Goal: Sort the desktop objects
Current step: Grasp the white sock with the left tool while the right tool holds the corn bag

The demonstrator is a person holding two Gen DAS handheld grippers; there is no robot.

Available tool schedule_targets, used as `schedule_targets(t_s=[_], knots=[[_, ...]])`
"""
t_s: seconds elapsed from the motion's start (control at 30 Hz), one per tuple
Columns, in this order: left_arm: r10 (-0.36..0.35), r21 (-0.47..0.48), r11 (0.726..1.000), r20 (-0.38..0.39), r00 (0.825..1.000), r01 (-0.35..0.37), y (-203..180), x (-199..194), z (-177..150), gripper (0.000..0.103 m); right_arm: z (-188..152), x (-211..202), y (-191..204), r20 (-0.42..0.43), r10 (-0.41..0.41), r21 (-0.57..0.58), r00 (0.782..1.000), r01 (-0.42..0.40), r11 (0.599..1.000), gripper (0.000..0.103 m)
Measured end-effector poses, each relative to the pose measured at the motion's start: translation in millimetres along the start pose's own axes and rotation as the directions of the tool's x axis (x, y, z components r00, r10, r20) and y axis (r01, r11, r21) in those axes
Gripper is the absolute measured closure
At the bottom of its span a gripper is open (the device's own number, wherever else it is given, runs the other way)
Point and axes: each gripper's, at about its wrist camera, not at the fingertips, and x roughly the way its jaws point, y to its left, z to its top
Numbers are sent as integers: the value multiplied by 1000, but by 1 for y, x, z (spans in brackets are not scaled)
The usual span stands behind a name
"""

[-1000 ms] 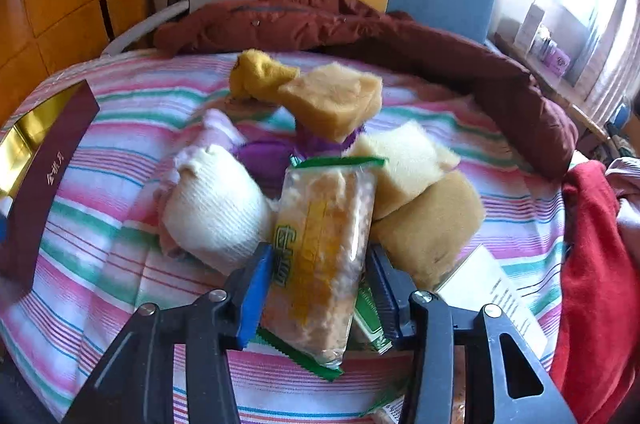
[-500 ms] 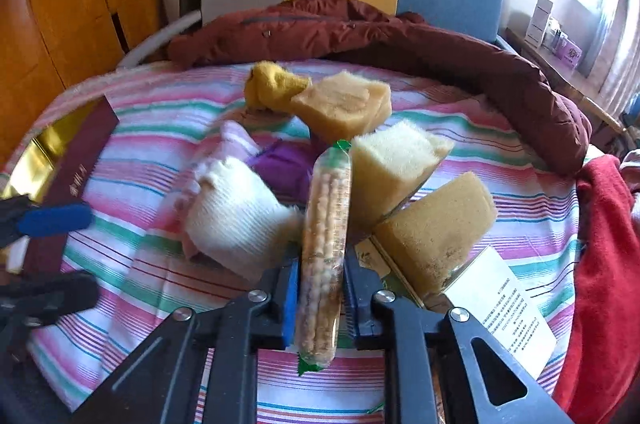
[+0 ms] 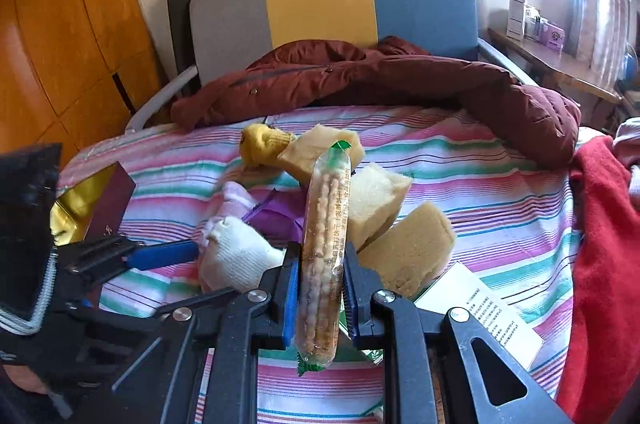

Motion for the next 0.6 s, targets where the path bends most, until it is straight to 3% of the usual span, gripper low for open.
schedule_targets(t_s=[0.1, 0.17, 0.6], knots=[[52, 37, 998, 13, 999, -53, -8, 9, 2, 40, 0, -2, 1, 10, 15, -6, 1000, -15, 1000, 84], [85, 55, 995, 25, 996, -86, -11, 12, 3, 54, 2, -3, 1, 25, 26, -6, 999, -26, 1000, 84], [37, 12, 999, 72, 997, -38, 0, -18, -10, 59, 3, -8, -5, 51, 59, 18, 997, -60, 998, 84]])
